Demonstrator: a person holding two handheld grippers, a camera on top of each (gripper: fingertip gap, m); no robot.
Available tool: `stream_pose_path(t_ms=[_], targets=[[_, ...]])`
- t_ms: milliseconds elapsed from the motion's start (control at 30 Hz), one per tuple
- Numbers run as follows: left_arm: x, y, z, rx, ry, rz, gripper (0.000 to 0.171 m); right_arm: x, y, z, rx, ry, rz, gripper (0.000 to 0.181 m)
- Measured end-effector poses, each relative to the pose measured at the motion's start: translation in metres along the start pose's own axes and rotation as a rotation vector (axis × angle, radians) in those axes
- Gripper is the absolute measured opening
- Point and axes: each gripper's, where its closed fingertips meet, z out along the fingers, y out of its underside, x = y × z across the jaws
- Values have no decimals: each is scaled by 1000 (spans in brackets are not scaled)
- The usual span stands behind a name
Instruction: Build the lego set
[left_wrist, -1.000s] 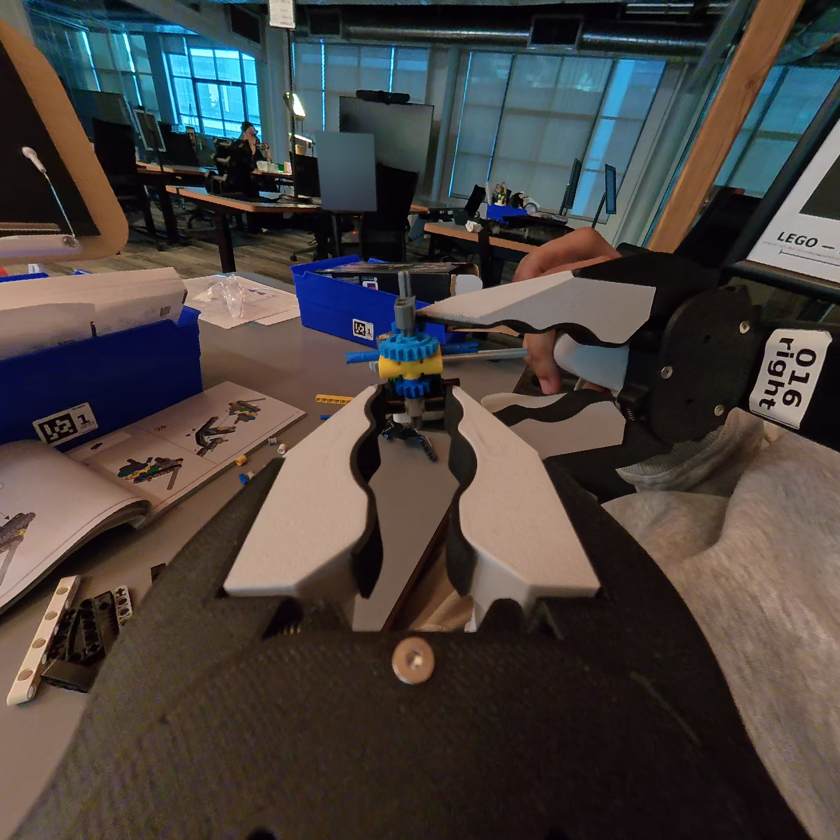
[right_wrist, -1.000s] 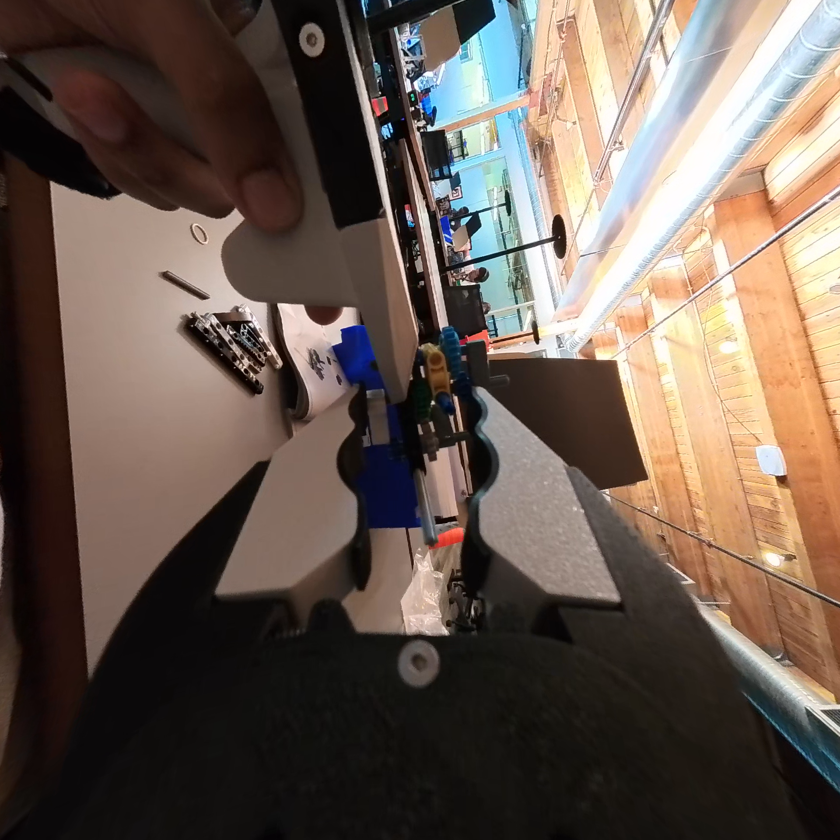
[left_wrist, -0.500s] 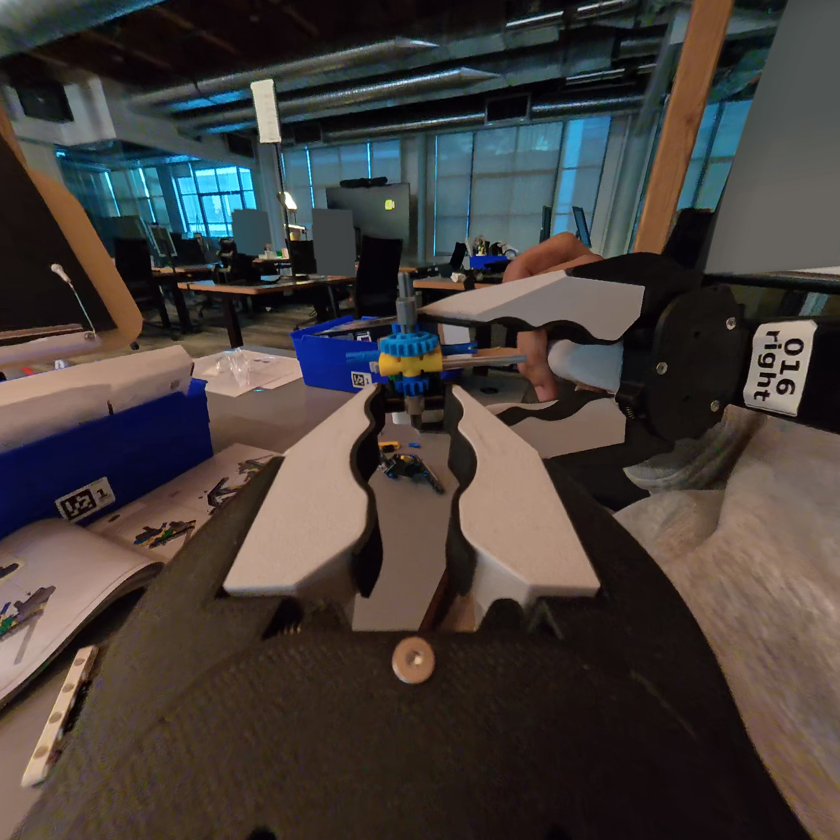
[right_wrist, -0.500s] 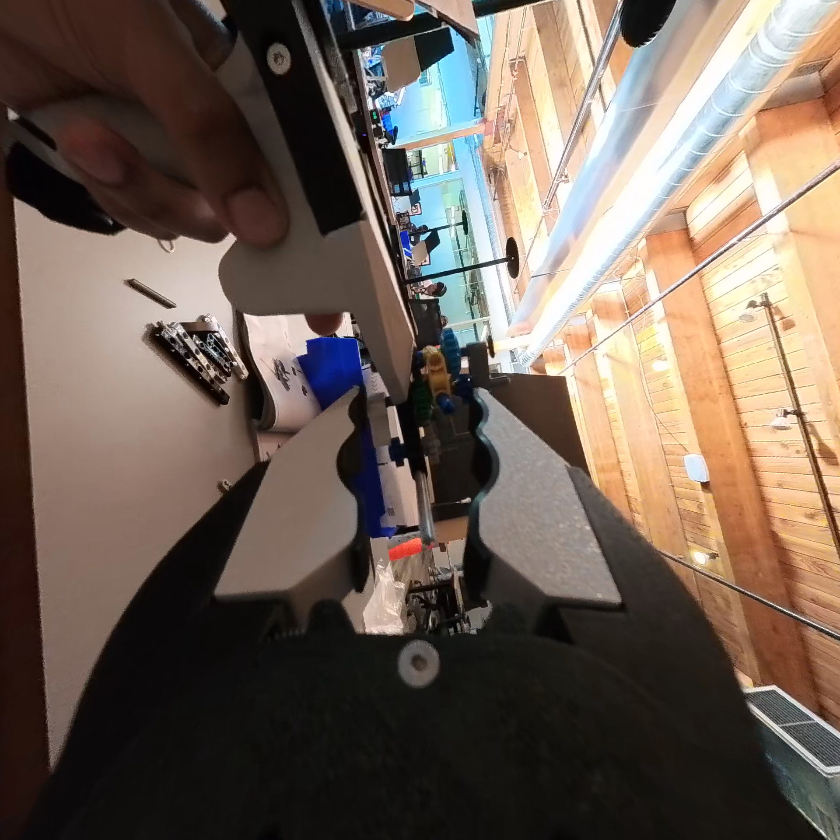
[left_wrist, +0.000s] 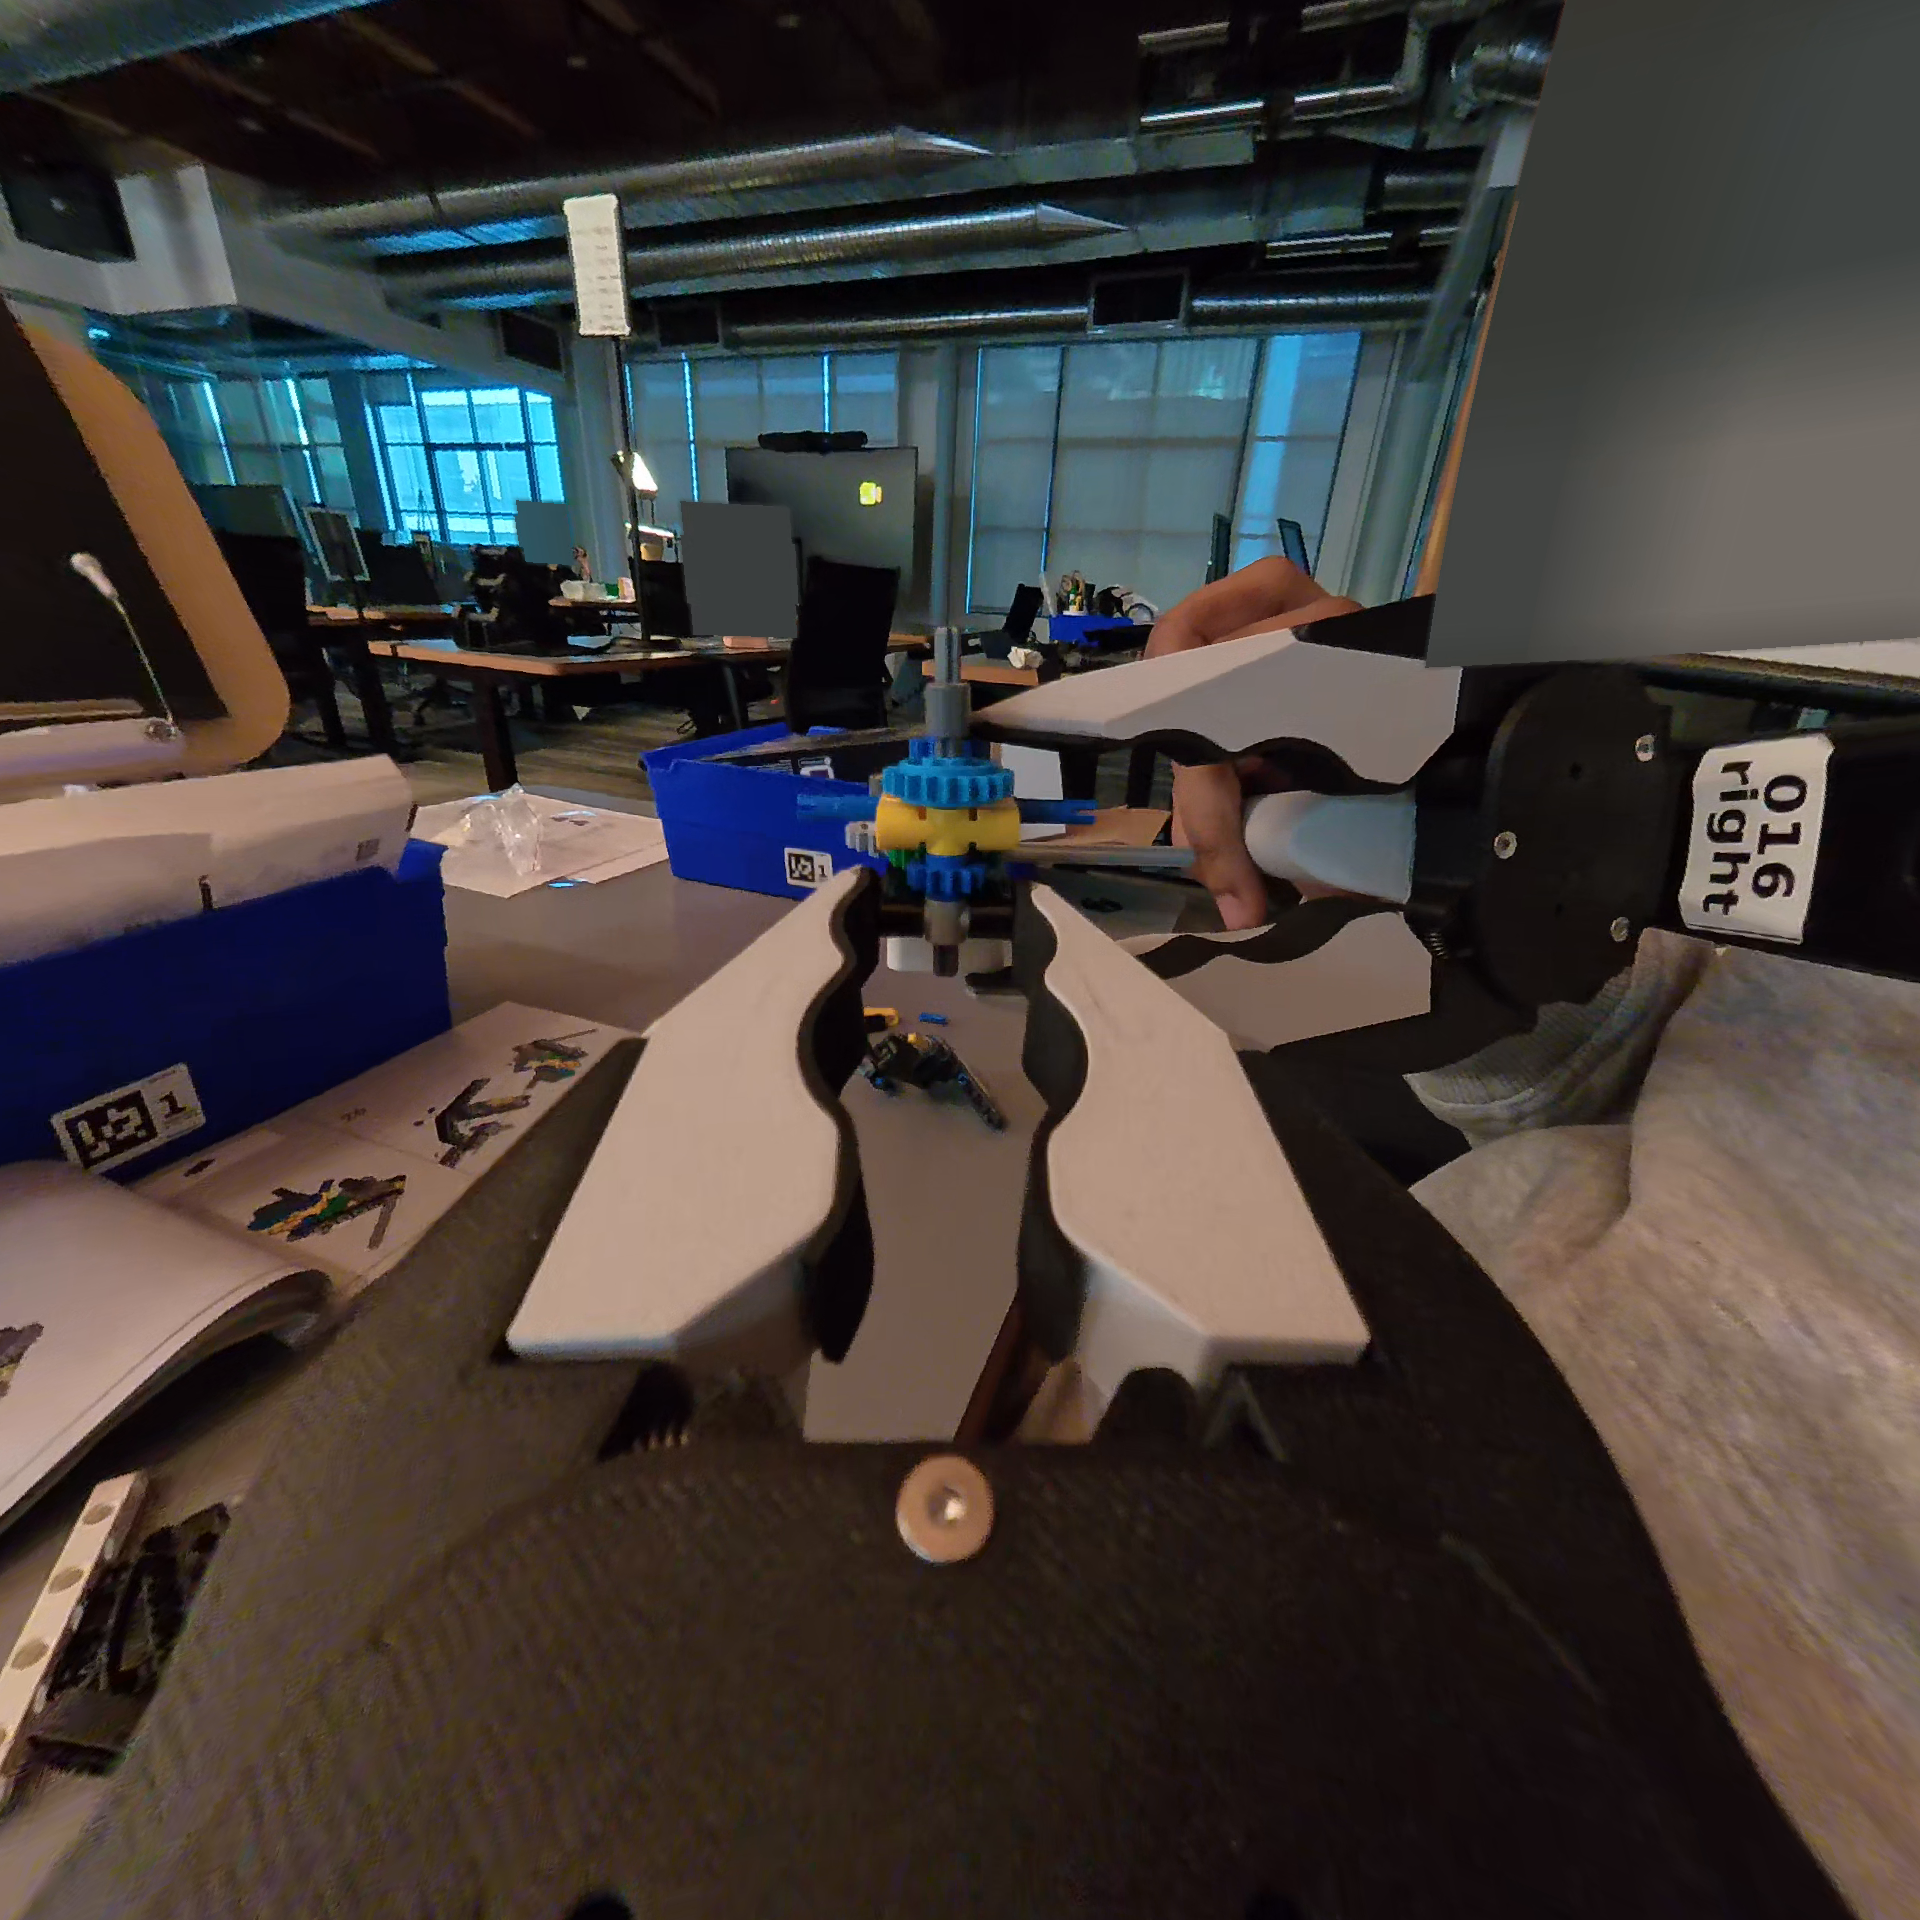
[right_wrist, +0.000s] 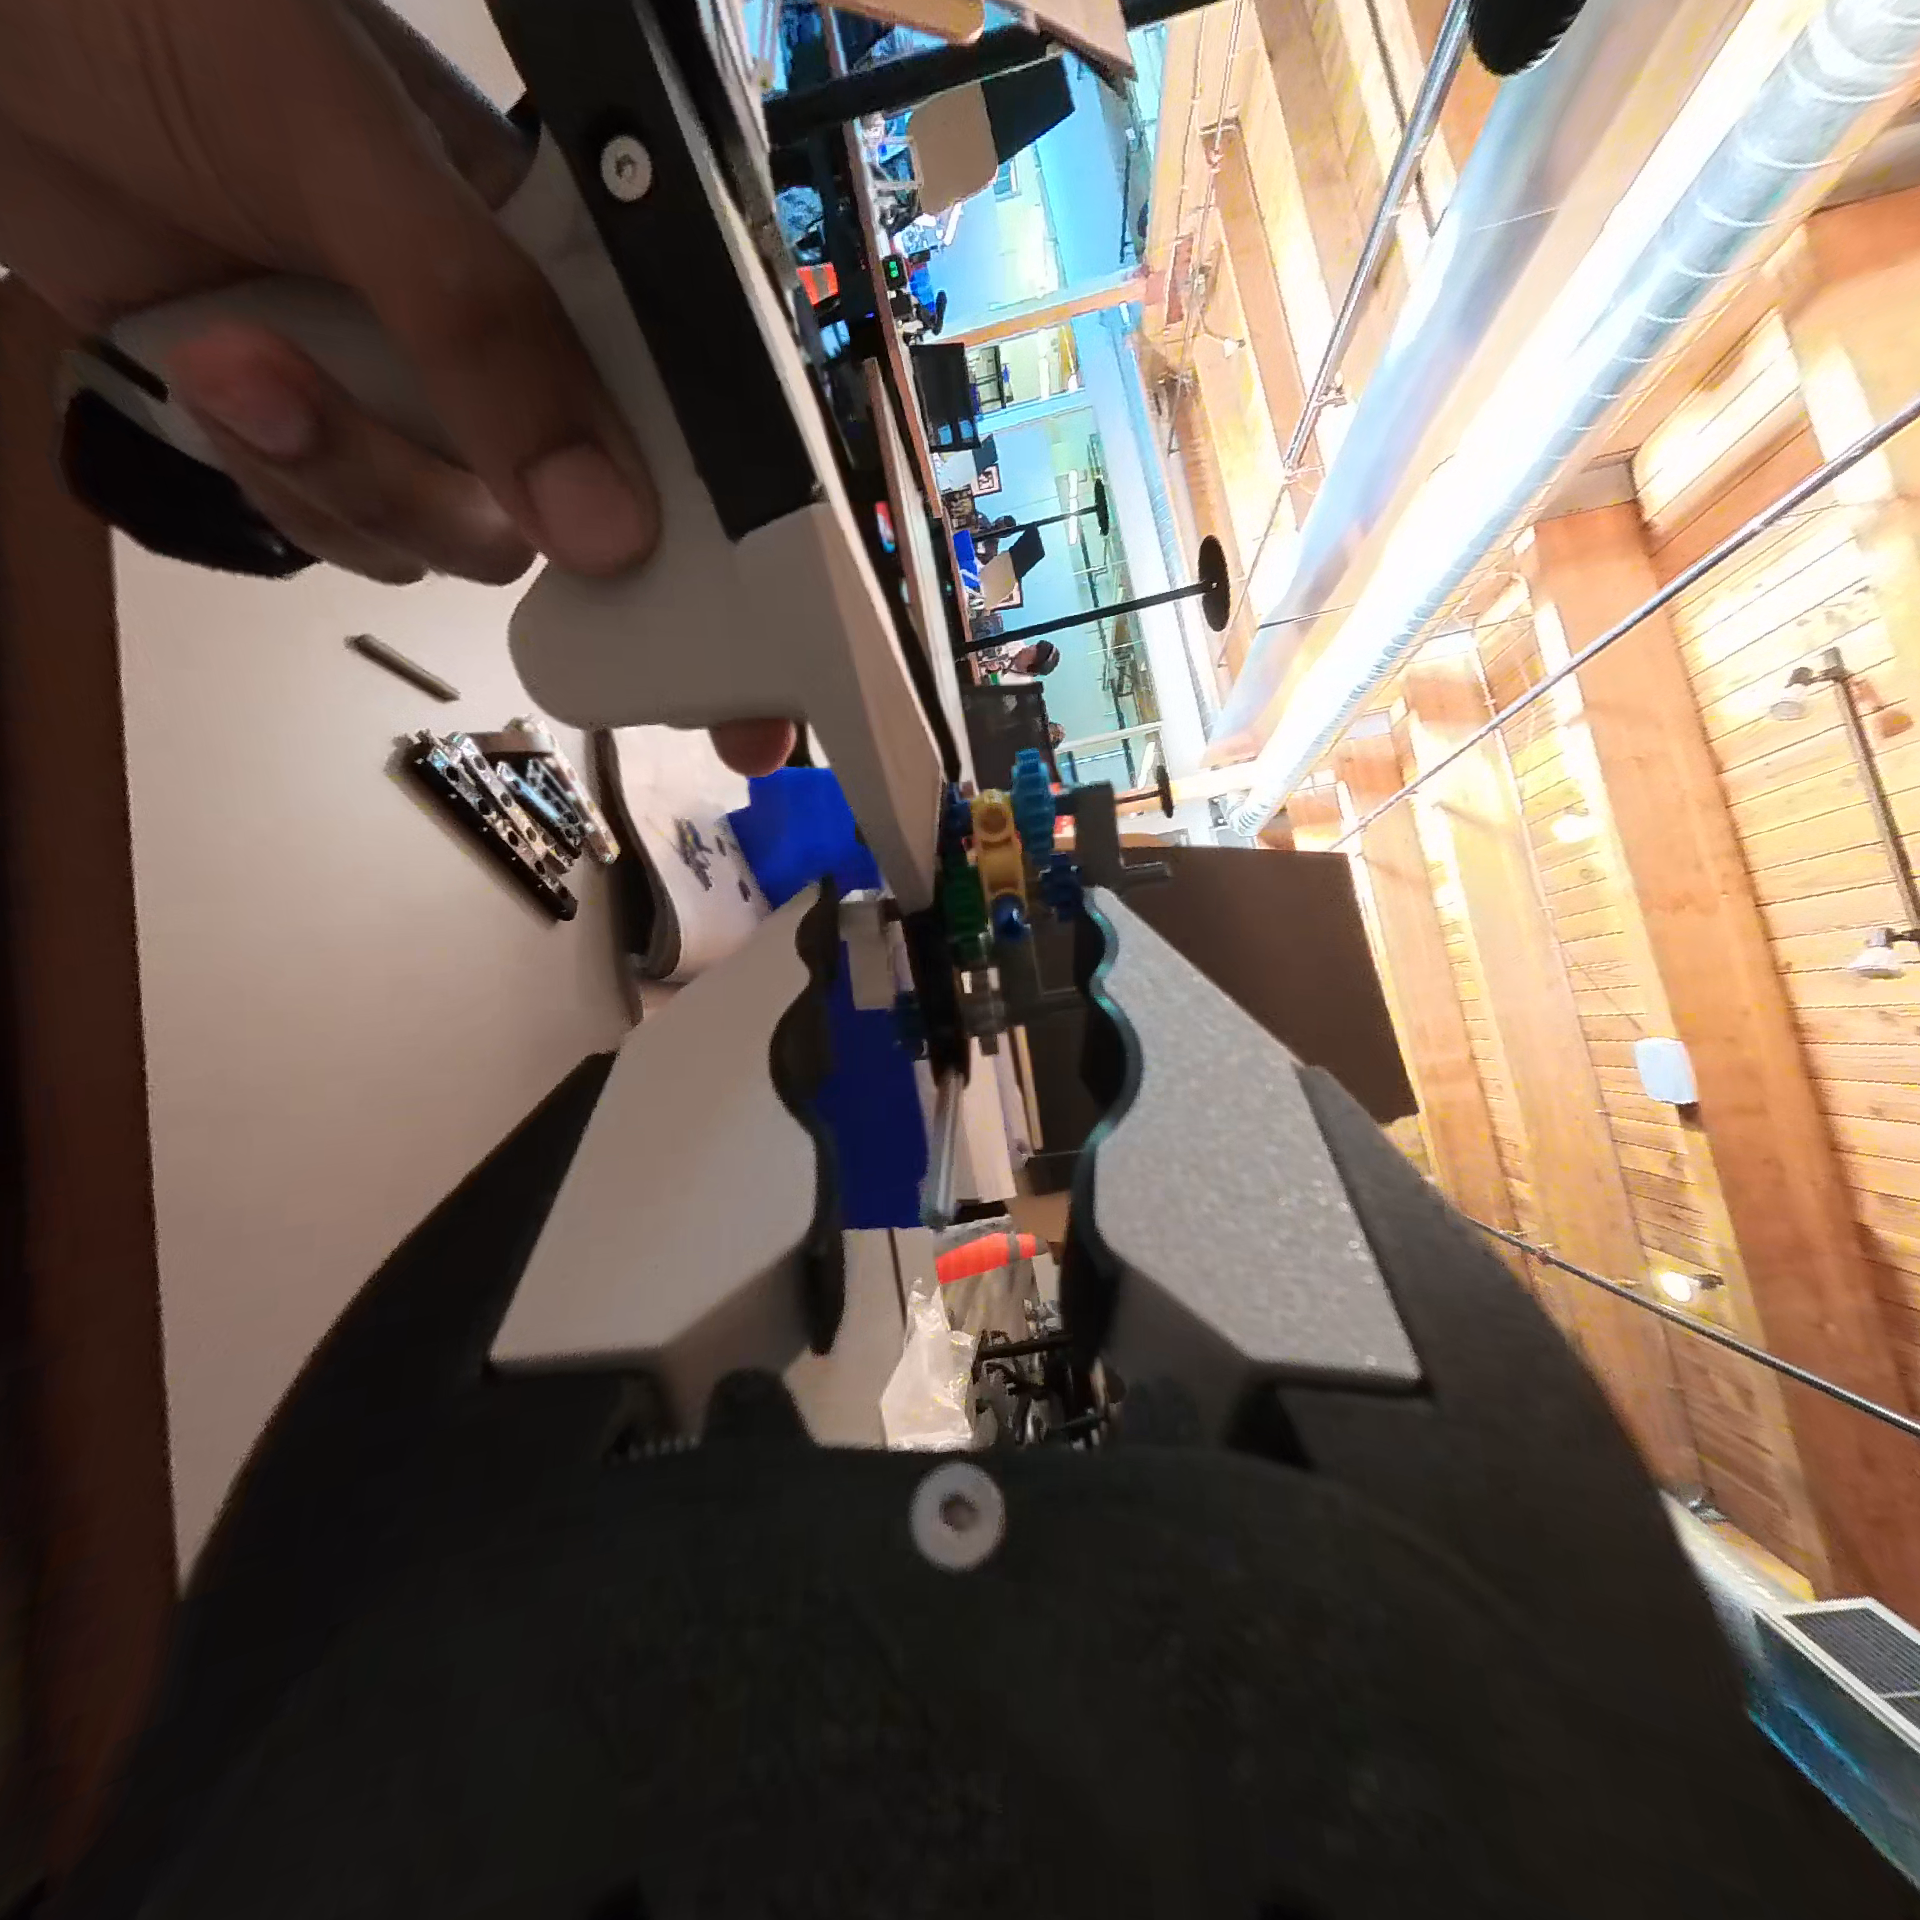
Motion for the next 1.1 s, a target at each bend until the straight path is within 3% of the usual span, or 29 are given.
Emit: stream_pose_path(t_ms=[267,400,567,767,867,1100], targets=[[-14,5,-3,12,-27,-69,23,-1,-8,-3,61,-72,190,53],[-16,7,-5,18,-16,-79,23,22,-15,-14,200,-111,526,48],[-6,6,-8,34,92,-128,23,54,11,-25,321,-165,967,35],[18,15,-8,-26,272,-185,22,25,14,-29,372,-535,1309,34],[25,22,-7,-64,309,-179,22,17,11,-30,375,-608,1353,30],[35,32,-5,-115,336,-136,22,-1,-1,-36,287,-670,1206,28]])
